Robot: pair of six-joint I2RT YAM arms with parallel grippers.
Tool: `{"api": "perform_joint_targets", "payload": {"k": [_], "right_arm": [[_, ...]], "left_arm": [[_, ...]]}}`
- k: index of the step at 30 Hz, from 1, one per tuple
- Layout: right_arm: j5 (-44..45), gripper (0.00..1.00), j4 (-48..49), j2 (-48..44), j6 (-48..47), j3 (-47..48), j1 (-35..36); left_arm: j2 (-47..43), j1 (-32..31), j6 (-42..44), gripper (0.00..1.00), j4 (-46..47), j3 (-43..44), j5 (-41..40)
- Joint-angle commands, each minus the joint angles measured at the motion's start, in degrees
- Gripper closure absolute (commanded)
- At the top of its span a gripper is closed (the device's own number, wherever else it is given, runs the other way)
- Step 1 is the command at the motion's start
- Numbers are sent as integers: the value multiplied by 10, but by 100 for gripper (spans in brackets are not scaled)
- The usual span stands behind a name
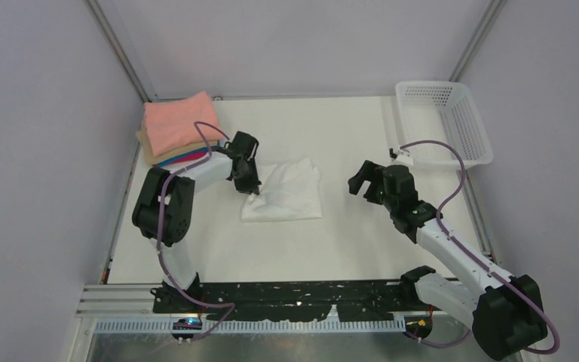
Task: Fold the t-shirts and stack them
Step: Put the neatly folded tshirt into the corner of the board with the left arm
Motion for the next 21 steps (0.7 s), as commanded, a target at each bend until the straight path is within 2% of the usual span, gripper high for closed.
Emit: {"api": "perform_joint_targets", "payload": {"k": [1, 3, 8, 11, 21], "right_arm": [[12, 5, 9, 6, -9, 13, -9], [8, 5, 10, 7, -11, 11, -13], [14, 5, 12, 18, -33, 8, -19], [21, 5, 14, 33, -44, 9, -19], [36, 5, 20, 69, -71, 13, -20]], "left_arm": [[43, -18, 8, 100, -58, 44, -50], [57, -24, 15, 100, -81, 74, -86], [61, -31, 46, 100, -159, 167, -270], [57, -31, 89, 100, -168, 214, -346], [35, -27, 305, 100, 7, 264, -448]]}}
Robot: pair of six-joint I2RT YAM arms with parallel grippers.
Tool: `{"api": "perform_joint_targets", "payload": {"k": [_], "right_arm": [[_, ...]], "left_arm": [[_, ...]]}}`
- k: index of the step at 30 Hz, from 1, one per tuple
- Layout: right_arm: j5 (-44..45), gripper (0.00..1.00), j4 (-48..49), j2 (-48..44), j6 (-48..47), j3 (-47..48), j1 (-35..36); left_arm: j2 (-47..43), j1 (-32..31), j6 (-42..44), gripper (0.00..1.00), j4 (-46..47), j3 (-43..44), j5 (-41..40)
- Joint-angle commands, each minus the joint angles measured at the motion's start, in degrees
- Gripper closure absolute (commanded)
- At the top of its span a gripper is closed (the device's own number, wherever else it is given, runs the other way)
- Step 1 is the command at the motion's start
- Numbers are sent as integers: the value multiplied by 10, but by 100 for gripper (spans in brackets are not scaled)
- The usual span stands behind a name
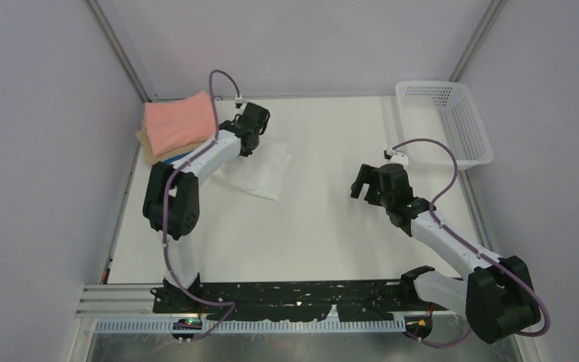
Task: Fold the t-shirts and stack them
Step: Put the neatly folded tshirt into the corner of the board with the left arm
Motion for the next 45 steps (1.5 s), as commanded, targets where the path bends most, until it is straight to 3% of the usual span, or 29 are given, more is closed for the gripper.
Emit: {"api": "perform_joint_targets", "payload": {"k": [1, 12, 18, 28, 37, 45], "right_arm": [[28, 5, 20, 9, -19, 14, -3], [45, 5, 24, 26, -27, 16, -4], [49, 5, 25, 41, -29, 21, -4], [47, 5, 24, 61, -31, 29, -4], [45, 5, 24, 62, -31, 29, -4], [42, 5, 24, 68, -32, 33, -4]], "left_arm": [[-14, 8, 125, 100, 95, 60, -92], [24, 48, 238, 100, 148, 178, -135], [12, 80, 249, 100, 137, 229, -129], [-19, 122, 194, 100, 83, 293, -100], [-48, 165, 130, 100, 54, 295, -73], [0, 216, 80, 100, 42, 291, -24]]}}
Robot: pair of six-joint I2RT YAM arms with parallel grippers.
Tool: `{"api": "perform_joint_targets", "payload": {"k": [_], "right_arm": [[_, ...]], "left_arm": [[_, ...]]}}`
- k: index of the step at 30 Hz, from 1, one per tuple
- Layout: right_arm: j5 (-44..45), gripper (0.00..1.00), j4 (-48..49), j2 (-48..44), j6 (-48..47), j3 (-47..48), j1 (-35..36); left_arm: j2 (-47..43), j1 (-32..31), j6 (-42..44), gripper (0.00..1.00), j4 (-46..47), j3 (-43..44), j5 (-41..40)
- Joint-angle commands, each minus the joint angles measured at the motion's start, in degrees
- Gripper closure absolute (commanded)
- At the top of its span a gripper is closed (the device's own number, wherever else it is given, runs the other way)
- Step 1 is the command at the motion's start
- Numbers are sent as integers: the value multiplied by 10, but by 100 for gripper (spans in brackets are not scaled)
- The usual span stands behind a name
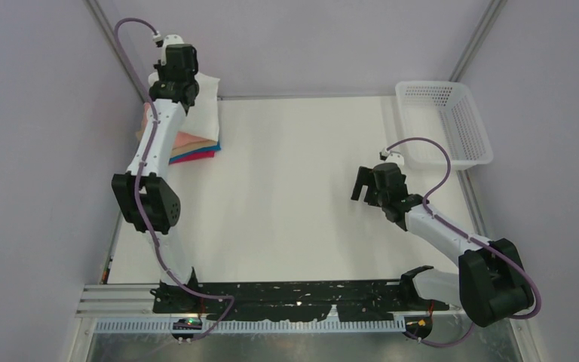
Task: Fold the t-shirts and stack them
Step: Put the neatly folded tshirt into the corner of the board with the left arm
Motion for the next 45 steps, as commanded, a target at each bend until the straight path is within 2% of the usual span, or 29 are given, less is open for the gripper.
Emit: {"api": "perform_joint_targets", "payload": {"k": [1, 15, 25, 30, 33, 34, 37, 41, 45], "right_arm": [[11, 5, 20, 6, -6, 27, -3], [26, 5, 14, 16, -8, 34, -3], [34, 5, 10, 31, -10, 40, -3], [34, 5, 8, 35, -11, 43, -3], [34, 5, 9, 39, -10, 43, -2], [33, 5, 9, 39, -11, 44, -3], [30, 5, 9, 42, -11, 46, -3], [22, 5, 9, 38, -12, 47, -3], [19, 5, 9, 34, -13, 47, -3]], "left_arm": [[19, 34, -49, 100, 5, 25, 23], [140, 136, -91, 100, -27, 105, 86], [159, 160, -89, 100, 5, 68, 109], [167, 173, -107, 100, -19, 67, 104], [169, 181, -124, 100, -34, 63, 129], [168, 185, -132, 88, -38, 60, 146], [146, 188, -145, 18, -28, 43, 182], [89, 188, -154, 1, -6, 12, 198], [16, 187, -156, 1, 32, -32, 245]]}}
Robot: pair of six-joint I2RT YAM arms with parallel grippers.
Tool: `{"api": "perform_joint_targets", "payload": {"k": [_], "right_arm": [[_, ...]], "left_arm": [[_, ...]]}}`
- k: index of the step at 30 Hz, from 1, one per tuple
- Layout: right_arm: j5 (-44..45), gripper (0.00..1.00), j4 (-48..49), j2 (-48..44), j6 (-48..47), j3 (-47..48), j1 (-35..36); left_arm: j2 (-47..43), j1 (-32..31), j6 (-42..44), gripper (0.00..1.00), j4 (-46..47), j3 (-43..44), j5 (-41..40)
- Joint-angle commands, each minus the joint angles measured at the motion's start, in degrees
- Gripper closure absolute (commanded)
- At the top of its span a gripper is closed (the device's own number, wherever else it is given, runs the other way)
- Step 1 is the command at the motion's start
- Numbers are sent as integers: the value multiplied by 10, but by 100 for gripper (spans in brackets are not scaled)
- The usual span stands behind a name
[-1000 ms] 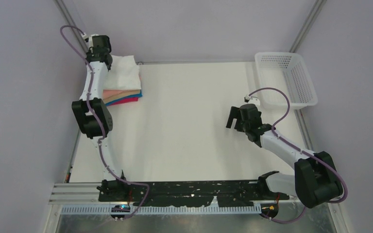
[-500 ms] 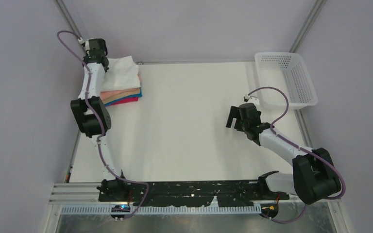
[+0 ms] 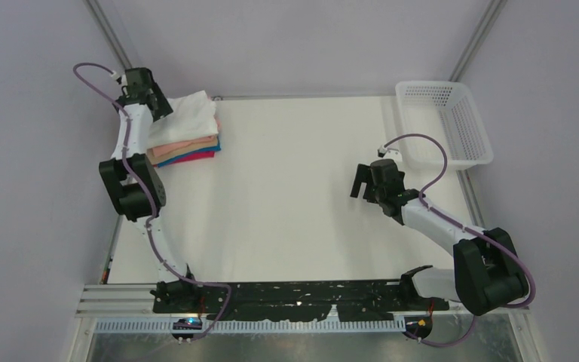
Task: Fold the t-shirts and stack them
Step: Put the neatly folded tshirt into the corner of the board with the left arm, then reset both arms
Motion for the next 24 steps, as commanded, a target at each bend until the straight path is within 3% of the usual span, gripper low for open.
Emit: {"api": "perform_joint_targets", "payload": {"k": [1, 6, 11, 16, 18, 21, 24], "right_arm": [[3, 5, 10, -10, -8, 21, -3], [-6, 5, 10, -22, -11, 19, -3], [-5, 5, 9, -51, -12, 13, -3], [3, 5, 6, -113, -8, -4, -3], [9, 5, 1, -141, -4, -13, -3], [8, 5, -6, -181, -1, -31, -3], [3, 5, -4, -231, 4, -65, -3]], "left_arm": [[-128, -1, -8, 0, 76, -47, 74], [-205, -3, -18, 0, 122, -112, 162], [-313, -41, -35, 0, 134, -201, 155], [-477, -117, -89, 0, 207, -419, 133], [-540, -176, -108, 0, 238, -523, 139], [-621, -268, -114, 0, 257, -626, 89], [-679, -319, -137, 0, 249, -728, 31]]}}
